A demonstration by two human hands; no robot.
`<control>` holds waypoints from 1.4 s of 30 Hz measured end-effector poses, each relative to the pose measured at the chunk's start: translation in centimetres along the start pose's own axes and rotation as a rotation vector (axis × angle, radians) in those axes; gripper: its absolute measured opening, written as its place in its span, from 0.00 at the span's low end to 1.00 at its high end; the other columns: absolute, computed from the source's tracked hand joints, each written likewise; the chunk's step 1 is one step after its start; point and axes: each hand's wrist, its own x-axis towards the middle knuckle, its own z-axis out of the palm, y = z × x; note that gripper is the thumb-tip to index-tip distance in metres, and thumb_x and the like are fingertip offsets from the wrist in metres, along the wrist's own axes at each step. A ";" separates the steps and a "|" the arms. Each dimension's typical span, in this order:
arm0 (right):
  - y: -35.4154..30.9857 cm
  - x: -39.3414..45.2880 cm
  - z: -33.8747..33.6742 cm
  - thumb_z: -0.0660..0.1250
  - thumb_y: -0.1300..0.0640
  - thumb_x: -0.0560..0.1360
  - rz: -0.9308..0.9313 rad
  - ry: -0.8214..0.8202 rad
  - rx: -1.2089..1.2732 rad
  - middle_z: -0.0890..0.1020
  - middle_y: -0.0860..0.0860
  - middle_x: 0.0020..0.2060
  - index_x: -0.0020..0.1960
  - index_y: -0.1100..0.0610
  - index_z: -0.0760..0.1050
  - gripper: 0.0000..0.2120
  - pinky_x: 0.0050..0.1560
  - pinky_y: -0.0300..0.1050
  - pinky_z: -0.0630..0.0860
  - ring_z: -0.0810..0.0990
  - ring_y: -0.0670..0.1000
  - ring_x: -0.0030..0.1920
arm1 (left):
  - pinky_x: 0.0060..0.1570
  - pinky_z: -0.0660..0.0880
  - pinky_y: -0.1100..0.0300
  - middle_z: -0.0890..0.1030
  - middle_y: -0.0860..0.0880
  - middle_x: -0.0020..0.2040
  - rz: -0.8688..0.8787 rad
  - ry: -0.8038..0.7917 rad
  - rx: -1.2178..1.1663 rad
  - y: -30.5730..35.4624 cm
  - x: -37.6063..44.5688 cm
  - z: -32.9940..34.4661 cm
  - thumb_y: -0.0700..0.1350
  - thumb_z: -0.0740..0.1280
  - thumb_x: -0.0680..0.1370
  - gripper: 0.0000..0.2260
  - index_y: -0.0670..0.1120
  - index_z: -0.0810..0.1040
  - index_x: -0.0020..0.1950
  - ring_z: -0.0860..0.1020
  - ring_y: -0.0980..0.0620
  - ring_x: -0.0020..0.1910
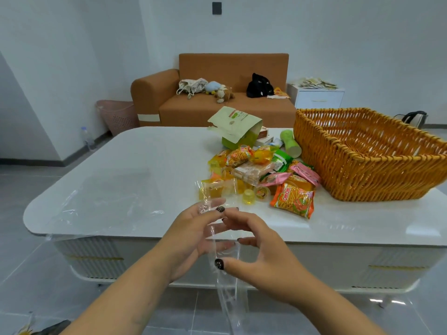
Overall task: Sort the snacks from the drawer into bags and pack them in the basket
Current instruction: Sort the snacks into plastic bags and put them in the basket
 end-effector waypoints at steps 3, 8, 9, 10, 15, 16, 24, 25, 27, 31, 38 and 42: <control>0.7 0.5 -1.2 0.75 0.57 0.71 0.008 0.141 -0.077 0.75 0.39 0.58 0.63 0.39 0.67 0.27 0.60 0.38 0.73 0.73 0.36 0.61 | 0.44 0.82 0.47 0.85 0.43 0.54 0.052 0.040 0.044 0.6 0.0 -0.6 0.30 0.61 0.79 0.15 0.43 0.75 0.63 0.84 0.44 0.53; 1.4 0.8 -3.3 0.73 0.56 0.73 -0.098 0.226 -0.365 0.70 0.35 0.62 0.64 0.37 0.65 0.27 0.63 0.29 0.66 0.67 0.34 0.64 | 0.47 0.82 0.53 0.85 0.47 0.53 0.070 -0.091 0.329 0.8 -0.9 -0.8 0.26 0.66 0.74 0.27 0.48 0.69 0.68 0.84 0.46 0.51; 1.3 0.7 -3.5 0.73 0.54 0.73 -0.114 0.202 -0.380 0.70 0.37 0.63 0.66 0.39 0.65 0.27 0.63 0.27 0.63 0.66 0.35 0.65 | 0.49 0.82 0.53 0.85 0.47 0.53 0.064 -0.132 0.360 0.8 -1.1 -0.7 0.27 0.68 0.74 0.28 0.49 0.68 0.69 0.84 0.46 0.52; 1.3 0.7 -3.6 0.72 0.53 0.73 -0.125 0.179 -0.396 0.69 0.38 0.64 0.67 0.40 0.66 0.27 0.64 0.26 0.61 0.66 0.36 0.66 | 0.51 0.81 0.53 0.85 0.47 0.54 0.063 -0.162 0.393 0.8 -1.2 -0.7 0.27 0.69 0.74 0.30 0.50 0.68 0.69 0.84 0.47 0.52; 1.4 0.3 -3.8 0.73 0.53 0.72 0.008 0.094 -0.345 0.79 0.37 0.47 0.61 0.43 0.72 0.21 0.55 0.32 0.72 0.76 0.39 0.53 | 0.55 0.80 0.48 0.85 0.48 0.53 0.104 -0.165 0.492 0.6 -1.3 -0.7 0.30 0.71 0.73 0.30 0.54 0.68 0.68 0.84 0.47 0.52; 1.4 0.2 -3.9 0.73 0.55 0.72 0.056 0.069 -0.326 0.81 0.40 0.41 0.57 0.43 0.75 0.17 0.52 0.35 0.74 0.78 0.40 0.48 | 0.54 0.80 0.50 0.85 0.48 0.53 0.125 -0.140 0.496 0.5 -1.3 -0.8 0.29 0.71 0.73 0.30 0.53 0.69 0.68 0.84 0.48 0.51; 2.1 0.3 -4.1 0.65 0.58 0.76 0.127 -0.022 -0.652 0.80 0.43 0.44 0.46 0.48 0.80 0.07 0.48 0.42 0.77 0.77 0.43 0.46 | 0.62 0.66 0.75 0.69 0.67 0.67 0.782 0.179 0.764 -0.3 -0.7 -0.6 0.41 0.76 0.72 0.32 0.65 0.67 0.67 0.68 0.67 0.68; 2.1 0.3 -4.1 0.65 0.58 0.76 0.139 -0.038 -0.647 0.80 0.42 0.44 0.47 0.48 0.80 0.07 0.49 0.42 0.77 0.77 0.43 0.46 | 0.64 0.64 0.75 0.71 0.67 0.66 0.831 0.130 0.852 -0.5 -0.7 -0.6 0.42 0.75 0.73 0.28 0.63 0.70 0.66 0.67 0.66 0.68; 1.9 0.5 -4.3 0.66 0.58 0.76 0.153 -0.056 -0.572 0.82 0.42 0.44 0.46 0.49 0.81 0.07 0.50 0.38 0.77 0.78 0.41 0.47 | 0.71 0.61 0.66 0.73 0.64 0.65 0.876 0.029 1.065 -1.6 -0.6 -0.7 0.45 0.72 0.74 0.22 0.59 0.73 0.66 0.65 0.63 0.71; 1.3 0.5 -4.9 0.68 0.59 0.75 0.177 -0.096 -0.435 0.84 0.41 0.41 0.43 0.50 0.82 0.07 0.52 0.35 0.76 0.79 0.35 0.46 | 0.72 0.52 0.46 0.77 0.57 0.57 0.940 -0.009 1.547 -3.8 0.7 -1.1 0.47 0.69 0.72 0.20 0.58 0.71 0.63 0.65 0.55 0.69; 0.8 0.1 -6.4 0.56 0.59 0.80 0.514 -0.218 -0.045 0.86 0.53 0.43 0.50 0.60 0.81 0.14 0.53 0.46 0.77 0.84 0.49 0.46 | 0.62 0.57 0.49 0.78 0.55 0.46 1.198 0.058 1.546 -3.1 0.4 0.1 0.36 0.79 0.66 0.15 0.53 0.81 0.43 0.74 0.52 0.58; 1.9 0.0 -6.6 0.58 0.61 0.79 0.691 -0.324 -0.058 0.85 0.57 0.49 0.52 0.59 0.81 0.12 0.51 0.49 0.79 0.80 0.49 0.41 | 0.61 0.60 0.48 0.75 0.48 0.64 1.297 0.084 1.466 -2.9 -1.0 1.9 0.37 0.78 0.68 0.12 0.52 0.84 0.45 0.71 0.47 0.67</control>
